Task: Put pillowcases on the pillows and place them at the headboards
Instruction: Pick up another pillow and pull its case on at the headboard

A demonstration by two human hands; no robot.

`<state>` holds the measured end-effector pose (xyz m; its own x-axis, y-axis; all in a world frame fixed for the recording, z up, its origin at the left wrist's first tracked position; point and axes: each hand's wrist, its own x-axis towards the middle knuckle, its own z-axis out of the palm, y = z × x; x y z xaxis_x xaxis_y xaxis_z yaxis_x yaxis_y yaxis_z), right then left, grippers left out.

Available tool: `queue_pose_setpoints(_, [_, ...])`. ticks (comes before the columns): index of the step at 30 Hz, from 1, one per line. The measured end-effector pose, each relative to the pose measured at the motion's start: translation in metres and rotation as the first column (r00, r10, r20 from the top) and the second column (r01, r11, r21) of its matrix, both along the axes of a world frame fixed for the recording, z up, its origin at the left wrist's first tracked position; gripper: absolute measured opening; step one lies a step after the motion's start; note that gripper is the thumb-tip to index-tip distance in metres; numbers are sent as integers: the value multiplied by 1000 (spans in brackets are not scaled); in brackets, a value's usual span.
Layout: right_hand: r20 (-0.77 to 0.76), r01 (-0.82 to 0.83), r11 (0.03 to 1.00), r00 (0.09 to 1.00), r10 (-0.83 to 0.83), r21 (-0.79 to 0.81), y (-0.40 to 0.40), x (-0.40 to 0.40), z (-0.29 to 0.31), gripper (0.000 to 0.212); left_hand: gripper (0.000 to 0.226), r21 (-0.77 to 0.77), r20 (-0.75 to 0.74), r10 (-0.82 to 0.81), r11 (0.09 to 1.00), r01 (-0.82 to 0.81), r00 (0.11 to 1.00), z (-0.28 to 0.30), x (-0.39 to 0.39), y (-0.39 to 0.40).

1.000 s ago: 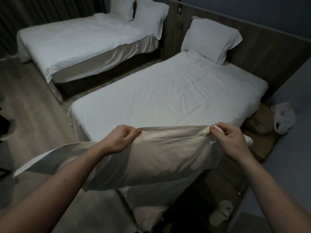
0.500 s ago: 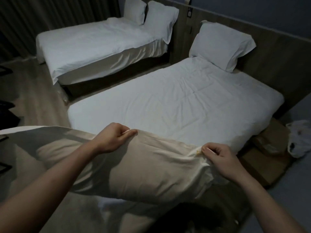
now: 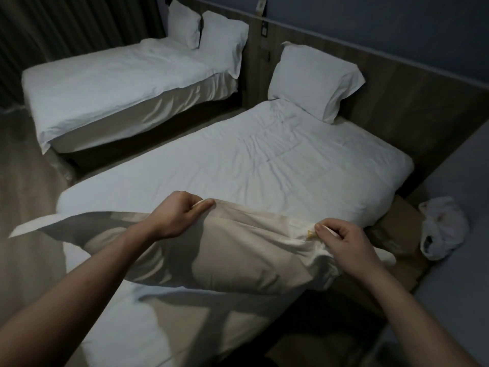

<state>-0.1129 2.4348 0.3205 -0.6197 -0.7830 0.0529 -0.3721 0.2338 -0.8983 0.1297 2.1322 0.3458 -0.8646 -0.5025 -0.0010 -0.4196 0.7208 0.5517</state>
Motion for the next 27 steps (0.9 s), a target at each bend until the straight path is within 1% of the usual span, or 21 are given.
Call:
queue_pose_setpoints(6, [-40, 94, 995, 995, -94, 14, 0, -77, -1, 24, 68, -7, -10, -75, 997, 75, 997, -4, -103, -19])
queue_pose_setpoints(12, [-57, 133, 990, 990, -130, 40, -14, -139, 2, 13, 66, -27, -10, -138, 990, 137, 990, -15, -189, -48])
queue_pose_setpoints(14, [-49, 138, 988, 990, -135, 71, -19, -160, -3, 18, 65, -36, -4, -153, 988, 153, 988, -19, -212, -57])
queue_pose_setpoints(16, [-32, 140, 987, 990, -138, 76, -23, -179, -5, 15, 66, -36, 3, -155, 987, 155, 988, -19, -230, -63])
queue_pose_setpoints(21, [-10, 134, 989, 991, -134, 66, -36, -232, -9, 20, 66, -51, 7, -144, 988, 144, 990, -18, -280, -75])
queue_pose_setpoints(27, [30, 75, 993, 997, -78, 93, -49, -318, -15, 18, 67, -68, 23, -73, 995, 75, 997, -22, -348, -80])
